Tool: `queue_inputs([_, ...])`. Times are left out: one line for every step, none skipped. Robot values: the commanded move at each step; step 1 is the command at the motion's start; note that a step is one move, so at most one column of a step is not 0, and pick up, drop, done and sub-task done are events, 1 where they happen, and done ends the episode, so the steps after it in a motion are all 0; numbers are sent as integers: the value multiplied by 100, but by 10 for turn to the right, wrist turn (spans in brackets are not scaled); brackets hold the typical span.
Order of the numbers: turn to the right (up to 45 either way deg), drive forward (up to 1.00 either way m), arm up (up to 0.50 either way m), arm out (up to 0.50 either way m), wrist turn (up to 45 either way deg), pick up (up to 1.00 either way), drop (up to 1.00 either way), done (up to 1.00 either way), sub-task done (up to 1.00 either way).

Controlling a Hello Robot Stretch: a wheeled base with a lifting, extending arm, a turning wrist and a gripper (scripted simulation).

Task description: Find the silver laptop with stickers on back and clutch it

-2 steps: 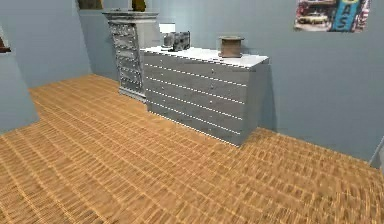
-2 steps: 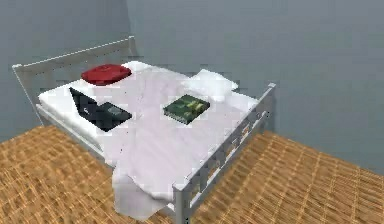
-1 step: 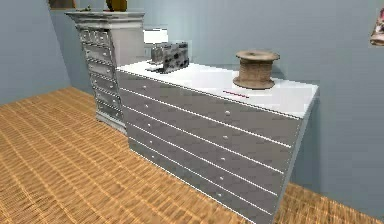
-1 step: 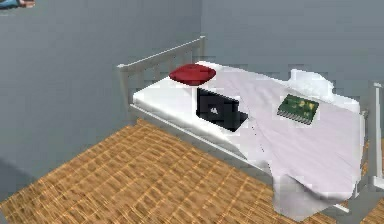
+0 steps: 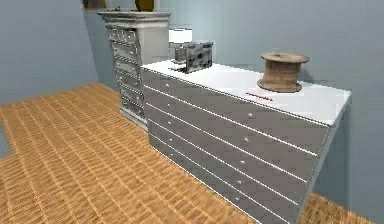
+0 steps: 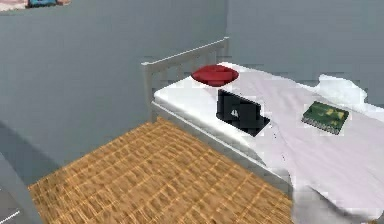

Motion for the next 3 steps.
queue_inputs([0, 70, 0, 0, 0, 0, 0, 0, 0])
queue_inputs([-450, 0, 0, 0, 0, 0, 0, 0, 0])
queue_inputs([-390, 0, 0, 0, 0, 0, 0, 0, 0])
